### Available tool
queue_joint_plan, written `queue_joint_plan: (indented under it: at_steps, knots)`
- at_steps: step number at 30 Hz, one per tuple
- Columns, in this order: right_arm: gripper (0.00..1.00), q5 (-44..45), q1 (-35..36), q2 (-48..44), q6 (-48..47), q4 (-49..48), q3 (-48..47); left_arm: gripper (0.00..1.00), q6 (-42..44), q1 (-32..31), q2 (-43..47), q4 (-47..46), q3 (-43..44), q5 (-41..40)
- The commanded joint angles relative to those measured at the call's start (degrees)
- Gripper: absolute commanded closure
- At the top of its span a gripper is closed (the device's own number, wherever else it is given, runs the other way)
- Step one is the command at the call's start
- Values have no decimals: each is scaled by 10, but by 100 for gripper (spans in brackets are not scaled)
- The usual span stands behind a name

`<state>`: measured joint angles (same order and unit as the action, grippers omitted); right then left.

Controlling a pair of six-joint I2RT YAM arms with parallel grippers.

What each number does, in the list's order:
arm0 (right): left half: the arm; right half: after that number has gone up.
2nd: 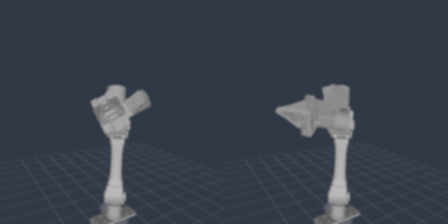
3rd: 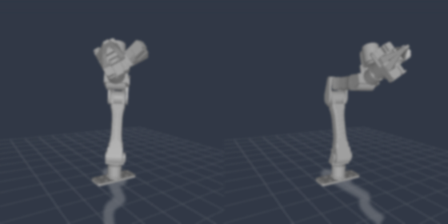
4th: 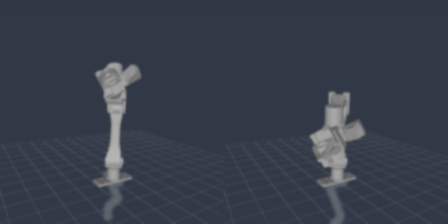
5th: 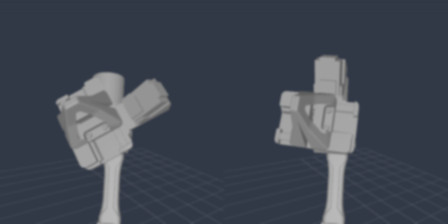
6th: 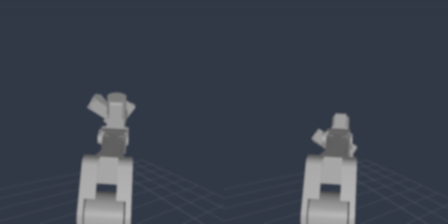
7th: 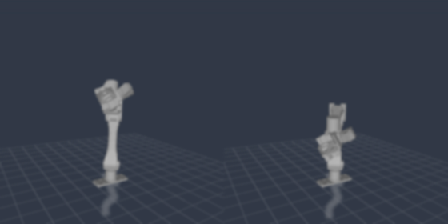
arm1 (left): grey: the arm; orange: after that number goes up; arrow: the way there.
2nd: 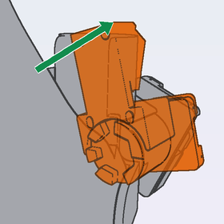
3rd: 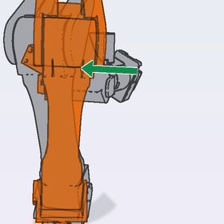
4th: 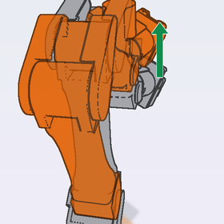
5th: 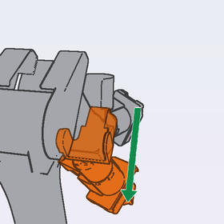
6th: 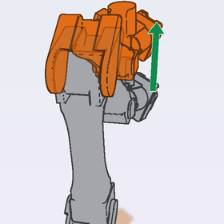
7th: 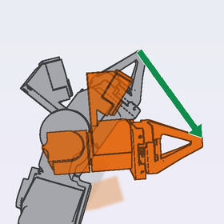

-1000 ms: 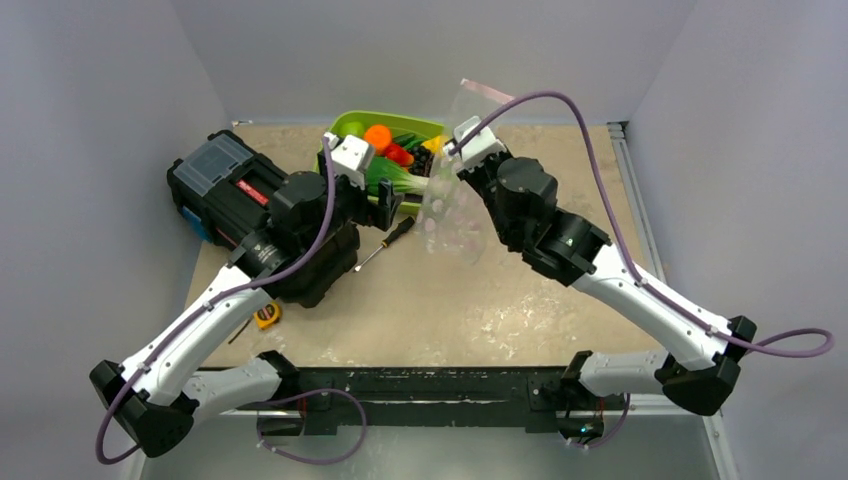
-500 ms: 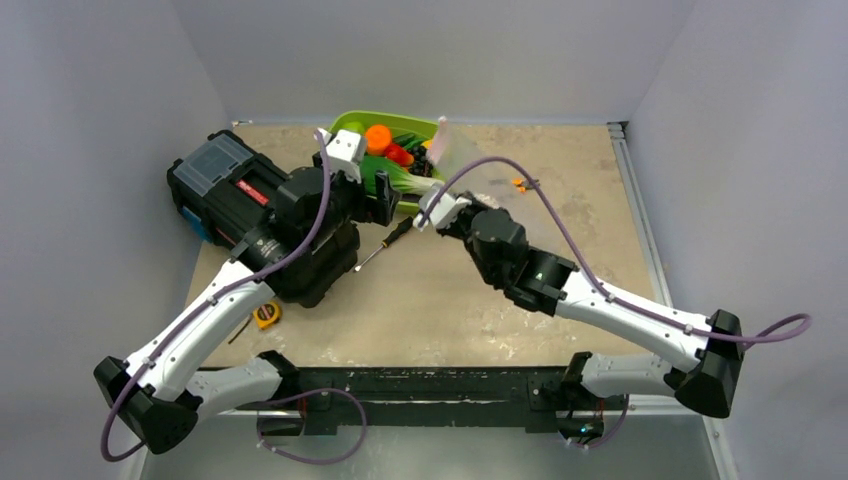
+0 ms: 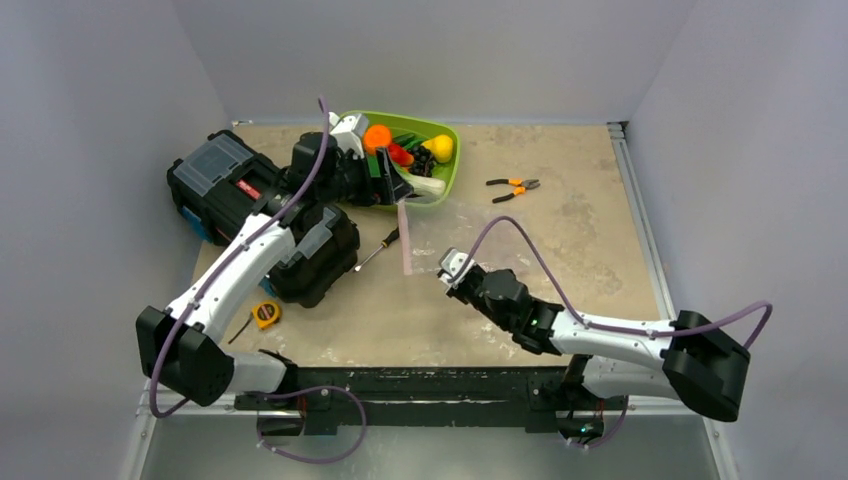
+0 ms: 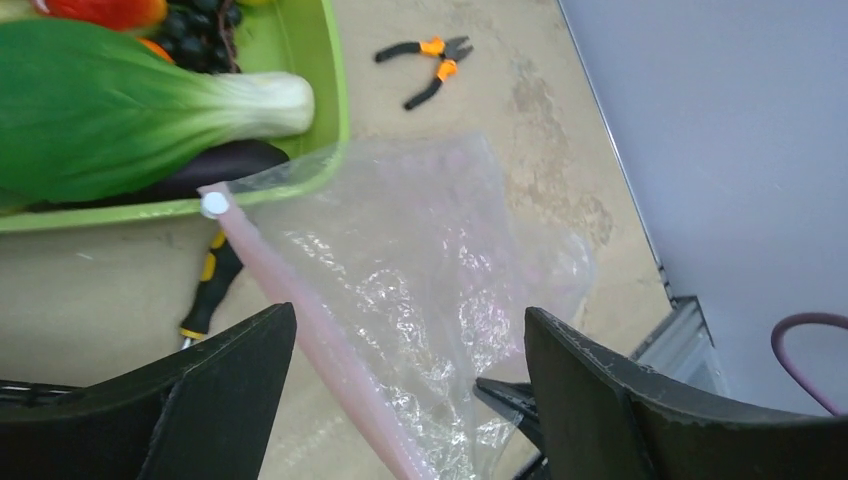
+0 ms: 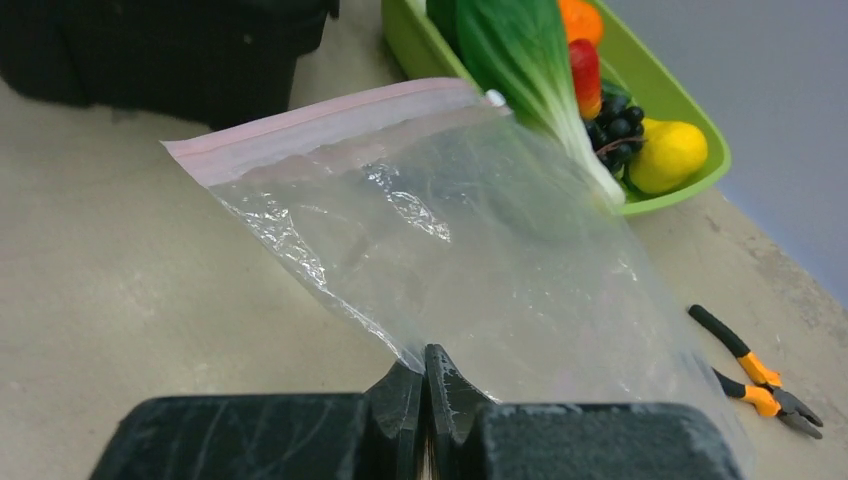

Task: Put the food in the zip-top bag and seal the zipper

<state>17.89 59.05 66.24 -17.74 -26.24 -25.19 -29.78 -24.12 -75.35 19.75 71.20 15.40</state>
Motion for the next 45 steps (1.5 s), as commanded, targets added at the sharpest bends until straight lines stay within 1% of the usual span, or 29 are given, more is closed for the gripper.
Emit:
queue_joint_plan:
  at_steps: [1,3,6,8,10,13,15,19,21,23,27,29,32,33,35,37,39,42,45]
  knots:
    - [100,11,0,-60,68,-141,32,19,-50,2,-17,-6,26,104]
    - [100,36,1,-98,92,-162,60,22,-58,2,-28,-4,27,113]
    - [100,51,0,-146,119,-184,94,28,-68,3,-34,-4,23,112]
    - [100,73,0,-171,136,-187,107,29,-80,4,-30,-15,14,117]
    - [100,93,0,-188,152,-196,122,27,-94,6,-18,-44,-4,121]
    - [100,146,0,-201,190,-209,131,16,-102,6,4,-73,-26,122]
    - [100,168,0,-205,216,-206,130,13,-97,6,10,-75,-26,123]
    - [100,223,1,-209,297,-206,130,12,-97,6,17,-74,-31,115]
    - [100,247,1,-210,338,-186,122,12,-98,6,21,-76,-35,111]
    - [100,254,1,-207,359,-168,109,13,-98,5,30,-78,-39,107]
    - [100,273,0,-199,374,-130,83,18,-109,1,64,-73,-62,86]
    - [100,277,0,-206,388,-100,73,19,-140,2,94,-81,-95,87]
    - [100,276,0,-226,406,-84,75,21,-211,2,141,-91,-154,96]
    - [100,279,-1,-234,414,-78,77,22,-242,1,153,-106,-178,106]
    - [100,280,-1,-247,424,-69,79,24,-307,0,176,-168,-237,124]
    - [100,278,-1,-258,428,-65,80,27,-358,-6,191,-217,-284,120]
    - [100,278,0,-261,432,-61,78,29,-385,-30,190,-225,-303,98]
    - [100,279,0,-260,431,-59,73,32,-437,-76,164,-224,-303,62]
    - [100,275,0,-260,432,-62,77,32,-505,-98,136,-260,-323,27]
